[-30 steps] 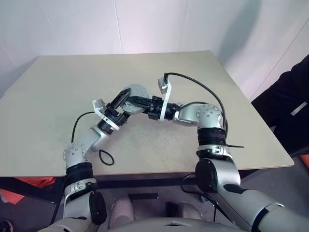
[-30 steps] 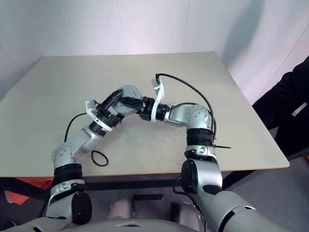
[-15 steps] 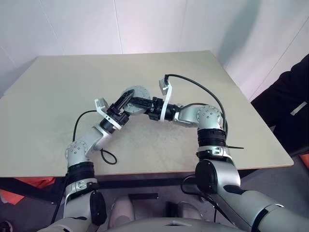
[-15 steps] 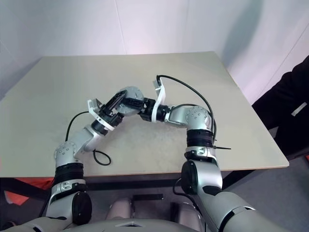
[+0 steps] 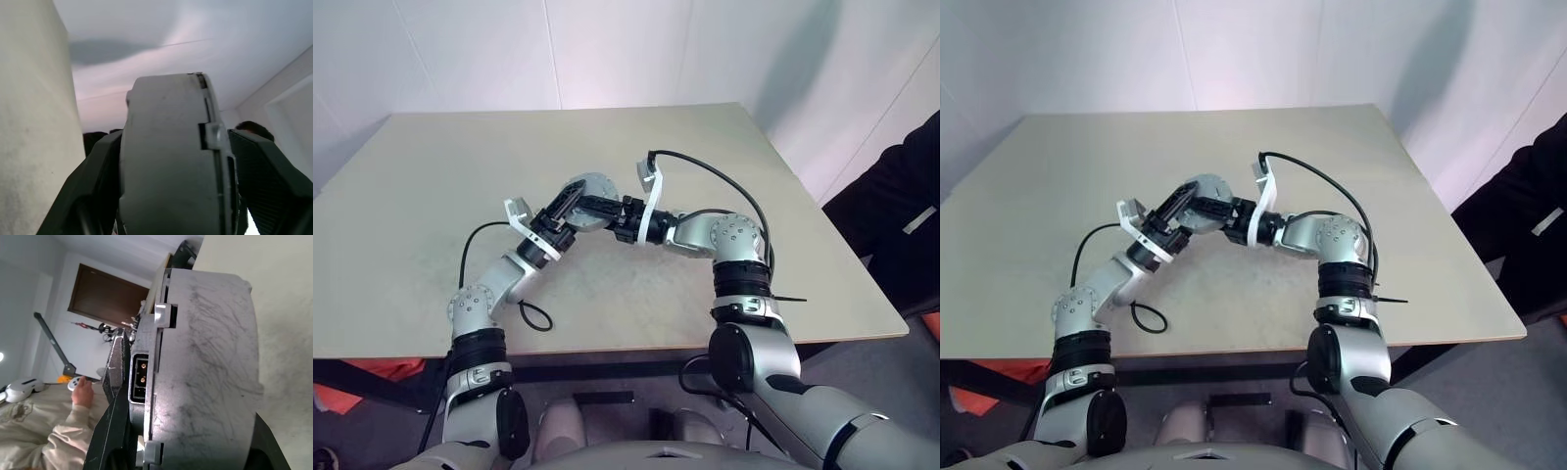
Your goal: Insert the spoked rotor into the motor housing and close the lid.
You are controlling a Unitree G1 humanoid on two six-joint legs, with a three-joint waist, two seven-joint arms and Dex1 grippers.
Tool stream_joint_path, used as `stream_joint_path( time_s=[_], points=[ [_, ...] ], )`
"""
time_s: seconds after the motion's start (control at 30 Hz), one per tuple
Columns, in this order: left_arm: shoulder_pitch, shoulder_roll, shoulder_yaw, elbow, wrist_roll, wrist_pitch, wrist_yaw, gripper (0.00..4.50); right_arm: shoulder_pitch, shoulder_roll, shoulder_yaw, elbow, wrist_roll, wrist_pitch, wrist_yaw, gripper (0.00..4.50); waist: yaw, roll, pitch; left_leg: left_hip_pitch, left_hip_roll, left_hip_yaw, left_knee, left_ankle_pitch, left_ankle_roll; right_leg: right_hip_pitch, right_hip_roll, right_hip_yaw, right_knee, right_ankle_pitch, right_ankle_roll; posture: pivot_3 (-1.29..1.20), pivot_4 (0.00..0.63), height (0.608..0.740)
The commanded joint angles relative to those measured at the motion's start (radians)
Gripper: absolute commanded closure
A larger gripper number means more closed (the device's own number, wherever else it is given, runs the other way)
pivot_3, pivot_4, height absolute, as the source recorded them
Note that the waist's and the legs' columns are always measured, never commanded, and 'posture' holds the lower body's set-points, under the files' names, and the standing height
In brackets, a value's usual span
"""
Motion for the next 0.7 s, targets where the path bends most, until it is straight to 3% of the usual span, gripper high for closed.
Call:
stream_joint_path(
  time_s=[0.03,0.6,0.7],
  points=[
    [-0.018,-0.004,0.010,0.010,-0.023,0.000,0.031,0.01,-0.039,0.012,0.000,-0.030,0.034,-0.014,0.028,2.31,0.000,0.000,0.000,0.000,0.000,0.000,0.000,0.000,0.000,0.000,0.000,0.000,0.000,0.000,0.000,0.00,0.000,0.740],
    [-0.017,0.001,0.051,0.030,-0.059,-0.003,0.043,0.01,-0.037,0.010,-0.001,-0.038,0.036,-0.004,0.031,2.31,0.000,0.000,0.000,0.000,0.000,0.000,0.000,0.000,0.000,0.000,0.000,0.000,0.000,0.000,0.000,0.00,0.000,0.740],
    [-0.018,0.002,0.049,0.033,-0.052,-0.005,0.038,0.91,-0.038,0.009,-0.002,-0.035,0.035,-0.004,0.030,2.31,0.000,0.000,0.000,0.000,0.000,0.000,0.000,0.000,0.000,0.000,0.000,0.000,0.000,0.000,0.000,0.00,0.000,0.740]
  ],
)
